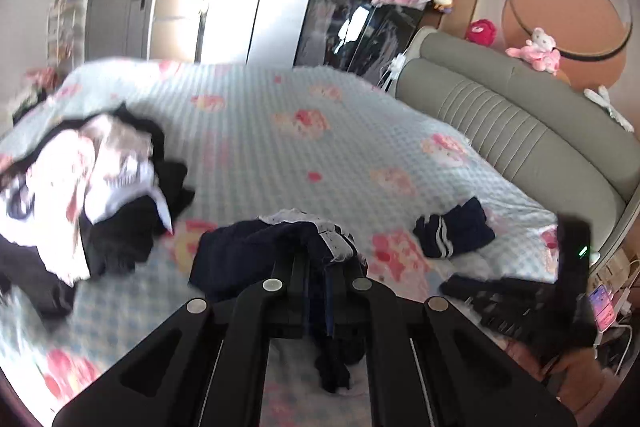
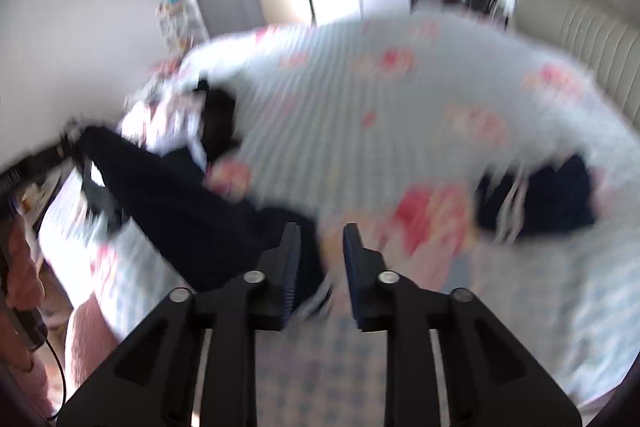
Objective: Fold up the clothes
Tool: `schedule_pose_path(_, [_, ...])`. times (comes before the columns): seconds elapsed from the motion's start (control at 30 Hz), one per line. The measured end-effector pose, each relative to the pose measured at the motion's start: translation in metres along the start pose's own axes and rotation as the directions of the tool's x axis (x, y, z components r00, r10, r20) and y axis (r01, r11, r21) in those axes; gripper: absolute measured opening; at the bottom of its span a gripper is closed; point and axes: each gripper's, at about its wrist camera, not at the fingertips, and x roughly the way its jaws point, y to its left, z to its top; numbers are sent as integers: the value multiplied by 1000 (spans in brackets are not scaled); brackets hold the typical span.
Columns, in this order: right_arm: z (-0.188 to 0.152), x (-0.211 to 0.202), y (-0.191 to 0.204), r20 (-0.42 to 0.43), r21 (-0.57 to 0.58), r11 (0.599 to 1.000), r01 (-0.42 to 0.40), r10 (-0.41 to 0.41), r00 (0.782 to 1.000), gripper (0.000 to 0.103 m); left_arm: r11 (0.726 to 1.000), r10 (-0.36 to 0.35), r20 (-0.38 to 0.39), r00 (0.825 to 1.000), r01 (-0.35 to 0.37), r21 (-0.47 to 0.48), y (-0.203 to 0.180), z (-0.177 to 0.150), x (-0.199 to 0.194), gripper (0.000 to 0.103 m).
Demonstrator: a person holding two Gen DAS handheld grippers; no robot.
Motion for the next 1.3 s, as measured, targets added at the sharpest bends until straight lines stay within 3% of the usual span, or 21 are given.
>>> schedule_pose_path(0.07, [-27,27,7,-98,33,997,-64,67,993,25,999,6,-58,998,-9,-37,6,-20,12,6])
schedule_pose_path(0.17, [-64,61,30,-221,48,984,-171,177,959,51,996,10,-126,992,-21,-83,12,-49,24,6])
schedule_pose_path(0.2, [-71,71,39,-254,37,982,-188,191,948,52,995,15,-133,991,-28,-100,16,-56,24,6])
schedule_pose_path(0.27, [-82,90,58,-312,0,979,-205,194,930,52,989,27,-135,990,-46,-138,26,-69,20,6])
schedule_pose_path(0.33, [-84,103,72,-328,-44,985,-166,143,934,55,985,39,-132,990,-61,-162,33,-77,15,6])
schedule_pose_path(0.4, [-80,117,79,-328,-74,987,-146,114,938,66,980,52,-127,990,-75,-183,40,-83,11,6])
schedule_pose_path(0.5, [-77,136,70,-326,-8,994,-105,97,940,59,978,71,-116,991,-92,-188,50,-88,3,6])
schedule_pose_path(0.53, [-77,138,69,-319,1,995,-97,93,943,55,977,75,-115,990,-96,-190,53,-89,2,6])
schedule_pose_path(0.6, [-76,135,70,-294,-8,997,-72,66,954,20,974,78,-116,990,-101,-201,59,-90,3,6])
schedule_pose_path(0.67, [-72,123,74,-238,-45,999,-22,11,971,10,972,69,-114,991,-93,-218,63,-91,3,6])
schedule_pose_path(0.77, [-50,69,68,-60,-16,999,29,-30,998,9,974,2,-70,998,-18,-225,52,-81,-4,6])
schedule_pose_path(0.9, [-21,-5,59,117,11,999,34,-35,993,8,977,-107,18,994,108,-184,26,-58,-21,6])
schedule_pose_path(0.97, [-8,-28,50,172,18,999,47,-49,984,8,982,-111,23,994,114,-152,14,-51,-23,6])
schedule_pose_path(1.03, [-18,-49,38,193,34,998,61,-67,979,8,975,-165,46,985,170,-143,9,-51,-27,6])
schedule_pose_path(1.17, [-37,-63,5,191,106,993,42,-62,980,8,933,-305,105,947,319,-168,5,-55,-33,7])
schedule_pose_path(1.2, [-39,-69,-1,195,117,993,32,-55,979,8,935,-299,97,949,312,-171,4,-54,-30,7])
schedule_pose_path(1.3, [-40,-78,-18,196,139,990,12,-39,980,8,977,-180,0,984,179,-112,-5,-47,4,7])
